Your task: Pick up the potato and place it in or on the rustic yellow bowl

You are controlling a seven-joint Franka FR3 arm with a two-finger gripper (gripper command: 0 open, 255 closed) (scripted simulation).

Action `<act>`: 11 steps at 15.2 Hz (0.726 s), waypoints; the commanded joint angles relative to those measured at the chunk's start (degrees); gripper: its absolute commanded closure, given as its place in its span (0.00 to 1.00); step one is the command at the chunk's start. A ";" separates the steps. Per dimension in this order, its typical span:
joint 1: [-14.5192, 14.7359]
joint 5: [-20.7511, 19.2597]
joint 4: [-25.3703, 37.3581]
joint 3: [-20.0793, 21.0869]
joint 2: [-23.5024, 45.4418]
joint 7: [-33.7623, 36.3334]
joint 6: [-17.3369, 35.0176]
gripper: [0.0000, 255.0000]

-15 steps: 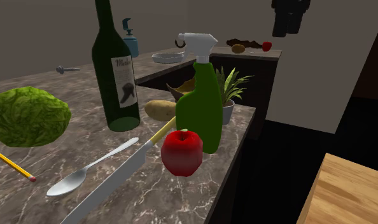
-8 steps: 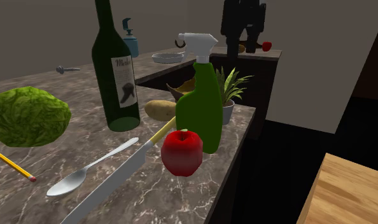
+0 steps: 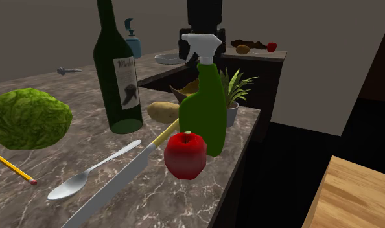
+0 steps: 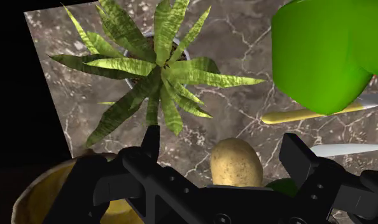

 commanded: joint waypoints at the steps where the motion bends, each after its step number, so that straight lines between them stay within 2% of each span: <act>1: 0.29 -0.04 3.76 0.23 4.57 0.28 0.25 0.00; 11: 2.73 -0.82 29.79 1.05 28.75 1.88 -3.99 0.00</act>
